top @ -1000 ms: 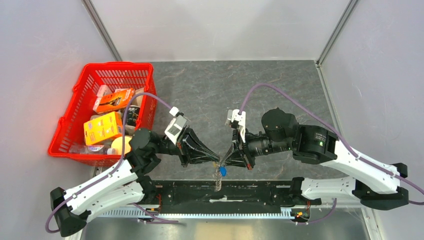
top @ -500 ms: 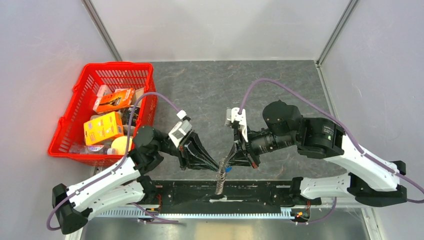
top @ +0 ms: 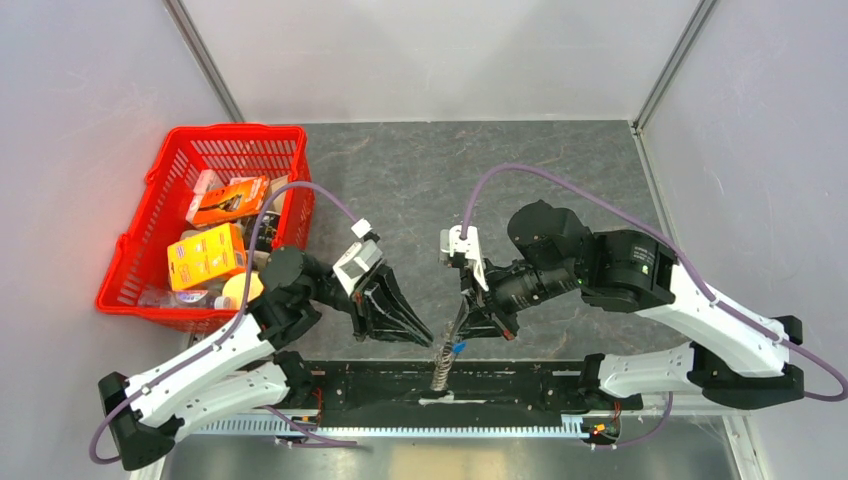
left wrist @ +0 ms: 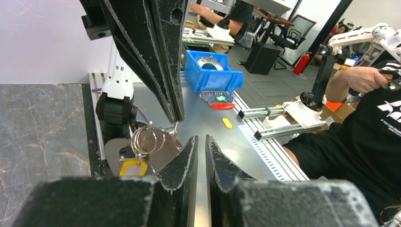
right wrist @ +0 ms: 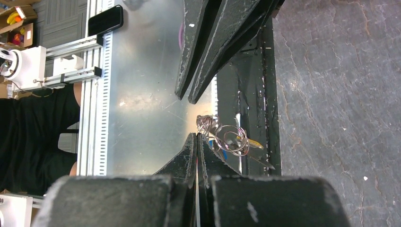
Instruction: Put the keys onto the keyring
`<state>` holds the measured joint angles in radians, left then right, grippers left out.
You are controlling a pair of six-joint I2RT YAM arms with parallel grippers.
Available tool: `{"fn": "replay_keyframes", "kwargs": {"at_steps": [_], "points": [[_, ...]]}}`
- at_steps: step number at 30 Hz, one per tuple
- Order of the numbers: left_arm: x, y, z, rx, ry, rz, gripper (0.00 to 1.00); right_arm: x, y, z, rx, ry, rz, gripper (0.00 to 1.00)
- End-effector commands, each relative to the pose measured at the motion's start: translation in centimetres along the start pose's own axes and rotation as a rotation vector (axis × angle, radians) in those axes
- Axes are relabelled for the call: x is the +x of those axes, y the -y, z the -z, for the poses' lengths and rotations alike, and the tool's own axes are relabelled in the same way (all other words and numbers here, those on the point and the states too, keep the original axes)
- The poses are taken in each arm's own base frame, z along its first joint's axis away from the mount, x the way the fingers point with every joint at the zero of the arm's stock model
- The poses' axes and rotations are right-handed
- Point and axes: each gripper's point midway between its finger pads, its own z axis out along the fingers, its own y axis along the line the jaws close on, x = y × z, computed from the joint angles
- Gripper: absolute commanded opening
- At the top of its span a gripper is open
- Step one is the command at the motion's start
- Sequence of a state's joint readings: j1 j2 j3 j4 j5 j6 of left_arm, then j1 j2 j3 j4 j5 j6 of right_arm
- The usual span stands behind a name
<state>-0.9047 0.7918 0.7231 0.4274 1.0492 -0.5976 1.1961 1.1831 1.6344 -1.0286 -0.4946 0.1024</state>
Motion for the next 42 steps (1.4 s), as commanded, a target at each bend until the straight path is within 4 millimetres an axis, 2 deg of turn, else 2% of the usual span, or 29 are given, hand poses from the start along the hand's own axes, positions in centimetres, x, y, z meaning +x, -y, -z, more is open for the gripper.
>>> {"fn": "replay_keyframes", "kwargs": {"at_steps": [1,8,17,28,37,42], "points": [[-1.0,0.7,0.1,-0.003,-0.008,-0.054,0.17,-1.4,-1.8,1.7,-0.052,0.06,0.058,0.0],[-1.2,-0.3,-0.3,-0.018,-0.021,-0.051,0.17,-1.7,-1.9,0.8,-0.08,0.033,0.048,0.0],[-1.9,-0.4,-0.5,-0.015,-0.02,-0.067,0.18,-2.1,-1.7,0.3,-0.082,0.023,0.046,0.0],[-1.4,-0.6,-0.5,-0.016,-0.031,-0.063,0.23,-3.0,-1.9,0.2,-0.087,0.037,0.056,0.0],[-1.7,-0.6,-0.6,-0.017,-0.026,-0.073,0.25,-3.3,-1.6,-0.3,-0.083,0.03,0.055,0.0],[-1.7,-0.7,-0.6,-0.016,-0.027,-0.071,0.22,-3.4,-1.5,-0.6,-0.08,0.026,0.053,0.0]]}}
